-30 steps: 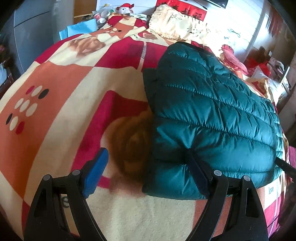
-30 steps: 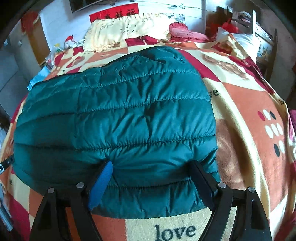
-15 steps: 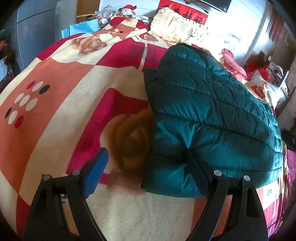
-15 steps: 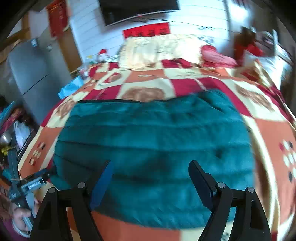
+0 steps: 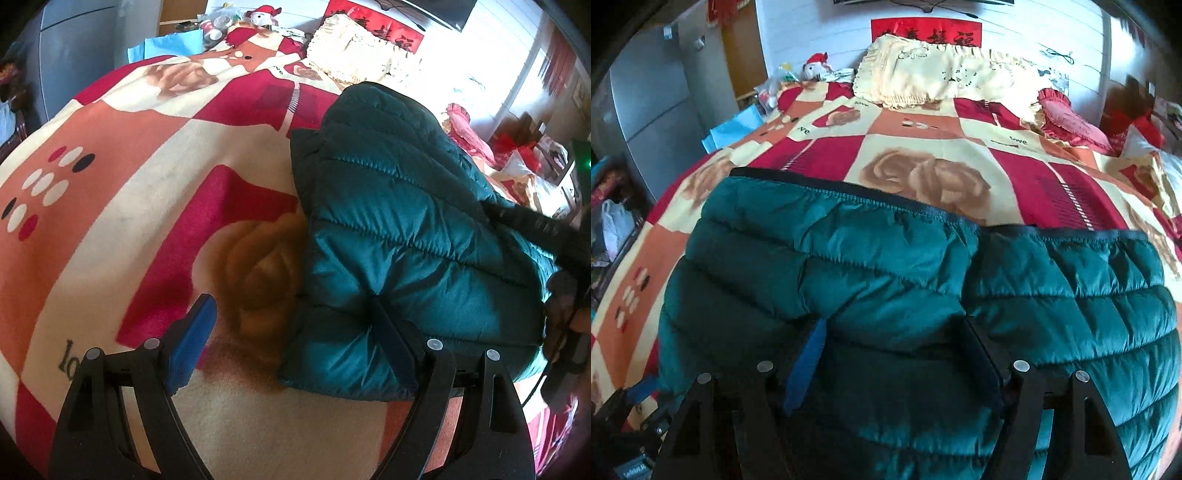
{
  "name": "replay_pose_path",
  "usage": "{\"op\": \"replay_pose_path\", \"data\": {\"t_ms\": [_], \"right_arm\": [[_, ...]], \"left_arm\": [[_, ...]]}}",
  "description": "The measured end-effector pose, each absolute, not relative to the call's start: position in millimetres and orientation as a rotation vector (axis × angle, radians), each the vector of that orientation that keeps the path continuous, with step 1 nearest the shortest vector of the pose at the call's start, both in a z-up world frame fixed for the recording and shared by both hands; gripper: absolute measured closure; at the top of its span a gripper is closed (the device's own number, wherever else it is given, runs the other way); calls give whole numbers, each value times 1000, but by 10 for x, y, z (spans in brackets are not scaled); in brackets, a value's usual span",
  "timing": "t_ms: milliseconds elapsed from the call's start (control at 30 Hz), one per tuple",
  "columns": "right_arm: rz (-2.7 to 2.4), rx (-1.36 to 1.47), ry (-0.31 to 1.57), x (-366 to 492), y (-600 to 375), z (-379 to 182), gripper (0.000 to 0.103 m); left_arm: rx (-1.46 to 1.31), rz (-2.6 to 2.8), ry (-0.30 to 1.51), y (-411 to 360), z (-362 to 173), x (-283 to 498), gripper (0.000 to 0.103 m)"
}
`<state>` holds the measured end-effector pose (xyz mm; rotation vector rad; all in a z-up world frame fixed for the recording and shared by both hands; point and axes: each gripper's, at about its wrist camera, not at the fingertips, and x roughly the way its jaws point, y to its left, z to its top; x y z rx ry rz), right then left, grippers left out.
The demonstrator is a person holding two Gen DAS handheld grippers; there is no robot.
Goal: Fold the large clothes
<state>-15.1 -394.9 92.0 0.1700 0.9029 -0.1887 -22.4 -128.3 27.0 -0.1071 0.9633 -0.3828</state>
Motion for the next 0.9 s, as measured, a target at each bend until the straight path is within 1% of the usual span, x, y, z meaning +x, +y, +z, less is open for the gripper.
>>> {"op": "replay_pose_path", "data": {"t_ms": [133,300,433,600,767,900], "right_arm": [[-125,158,811,-111,-3813,1179,31],[-39,94,829,290,-3505,1248,31],[-20,70,876,646,-3335,1135,31],[-34,129,957,964,-3325,861,31],[-27,218,950,972,-3440,695,28],[-30,224,931,857,-3448,794,28]], "left_arm": [[-158,-386,971,-1241,232,-205,17],[-164,-402,965,-1218,234,-214,17],[-175,-414,976,-1205,225,-183,17],[-148,-414,965,-1225,248,-175,17],[-152,-412,976,-1232,236,-174,17],[-143,-407,977,-1241,240,-189,17]]}}
